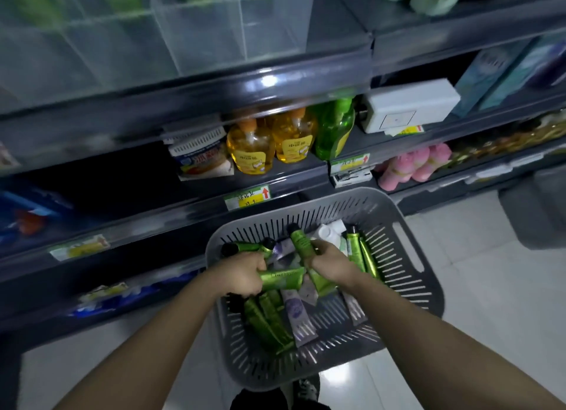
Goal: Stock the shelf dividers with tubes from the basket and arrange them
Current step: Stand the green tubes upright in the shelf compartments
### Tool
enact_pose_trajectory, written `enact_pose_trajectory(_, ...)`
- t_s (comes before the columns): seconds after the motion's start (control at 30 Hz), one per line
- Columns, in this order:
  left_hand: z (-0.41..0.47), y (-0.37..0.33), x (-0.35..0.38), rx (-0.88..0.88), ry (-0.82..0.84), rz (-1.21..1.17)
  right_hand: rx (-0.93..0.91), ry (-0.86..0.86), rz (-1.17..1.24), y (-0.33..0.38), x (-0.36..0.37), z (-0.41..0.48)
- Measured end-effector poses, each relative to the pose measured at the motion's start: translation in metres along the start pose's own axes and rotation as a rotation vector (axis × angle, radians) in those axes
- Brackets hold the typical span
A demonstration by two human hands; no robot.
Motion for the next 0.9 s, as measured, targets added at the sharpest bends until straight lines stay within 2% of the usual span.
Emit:
enact_pose_trajectory(0.17,-0.044,0.001,-0.015,0.084,-0.088,-0.26,-0.093,0.05,-0.12,0.032,-0.015,-0.025)
enact_pose_trajectory(0.3,-0.089,0.009,-0.034,0.237,-0.32,-0.579,-0.193,0.041,-0.119,0.063,-0.021,-0.043)
enact_pose_trajectory(0.43,-0.13,0.02,-0.04,0.273,-0.487,-0.811,-0.387,0.03,-0.136,0.107,-0.016,-0.071)
enact_pose_trajectory(0.53,-0.163,0.017,-0.049,0.331,-0.589,-0.847,-0.494,0.036,-0.065,0.138,-0.01,-0.093)
enact_pose_trajectory(0.63,-0.194,0.019,-0.063,0.404,-0.687,-0.848,-0.605,0.017,-0.116,0.171,-0.001,-0.115)
enact_pose_trajectory(0.9,-0.267,0.038,-0.093,0.531,-0.916,-0.98,-0.848,0.101,-0.109,0.25,0.043,-0.168)
Point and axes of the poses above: each hand's wrist, its own z-axis towards the middle knuckle, its own x-axis out of the palm, y = z × x, the point moved 7 cm from there along z, towards the middle knuckle, and after that the axes turned 5 degrees about y, right-handed, at the moved point
